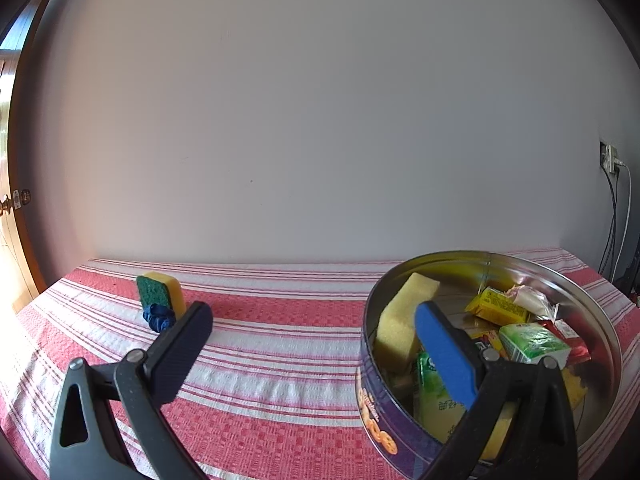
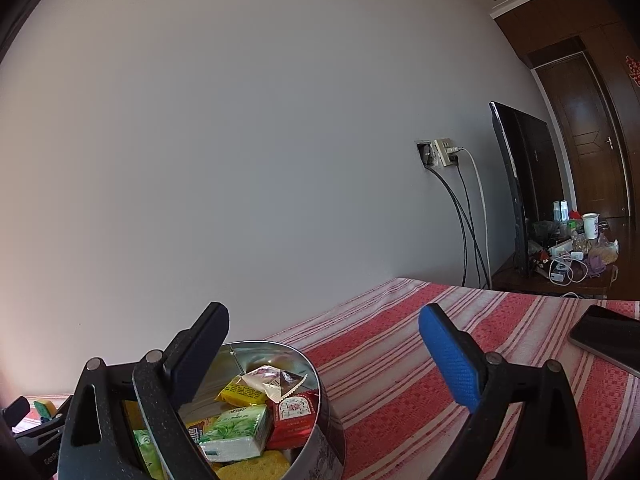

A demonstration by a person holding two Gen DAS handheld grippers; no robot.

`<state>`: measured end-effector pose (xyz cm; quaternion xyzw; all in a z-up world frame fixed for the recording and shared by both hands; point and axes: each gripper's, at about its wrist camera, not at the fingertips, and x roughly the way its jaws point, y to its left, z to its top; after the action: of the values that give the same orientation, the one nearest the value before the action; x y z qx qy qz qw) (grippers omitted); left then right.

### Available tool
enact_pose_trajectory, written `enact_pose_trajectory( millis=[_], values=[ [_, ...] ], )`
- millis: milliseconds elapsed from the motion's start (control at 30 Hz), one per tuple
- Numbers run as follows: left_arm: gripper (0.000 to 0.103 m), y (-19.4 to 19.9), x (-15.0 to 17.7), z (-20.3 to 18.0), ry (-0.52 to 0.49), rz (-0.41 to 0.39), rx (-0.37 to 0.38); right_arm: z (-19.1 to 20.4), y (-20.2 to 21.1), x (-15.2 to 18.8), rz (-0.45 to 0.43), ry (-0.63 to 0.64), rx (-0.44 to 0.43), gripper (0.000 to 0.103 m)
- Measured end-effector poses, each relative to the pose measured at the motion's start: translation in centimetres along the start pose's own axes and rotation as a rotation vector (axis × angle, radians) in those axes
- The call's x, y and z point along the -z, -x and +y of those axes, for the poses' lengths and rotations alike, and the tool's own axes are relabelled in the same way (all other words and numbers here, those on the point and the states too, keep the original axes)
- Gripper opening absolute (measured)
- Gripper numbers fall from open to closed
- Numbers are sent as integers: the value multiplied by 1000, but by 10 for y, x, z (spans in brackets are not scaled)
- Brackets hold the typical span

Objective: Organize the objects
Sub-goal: 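Move both tools back toward the green-backed sponge and blue cloth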

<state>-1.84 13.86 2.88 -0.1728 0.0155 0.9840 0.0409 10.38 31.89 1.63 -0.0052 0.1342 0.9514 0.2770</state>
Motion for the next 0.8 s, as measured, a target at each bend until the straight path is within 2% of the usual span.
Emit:
enact_pose_trajectory(
  millis=[133,467,600,800],
  values=[
    [102,0,1,7,7,-1,4,12,9,2,-7,48,-7,98],
    [102,-7,1,45,6,14,-7,59,27,15,28,72,-120,98],
    [102,-15,0,74,-2,18,-61,85,30,23,43,77,-176,98],
    [102,-27,-1,139,28,20,-159,135,34,38,87,111,-263,98]
  ],
)
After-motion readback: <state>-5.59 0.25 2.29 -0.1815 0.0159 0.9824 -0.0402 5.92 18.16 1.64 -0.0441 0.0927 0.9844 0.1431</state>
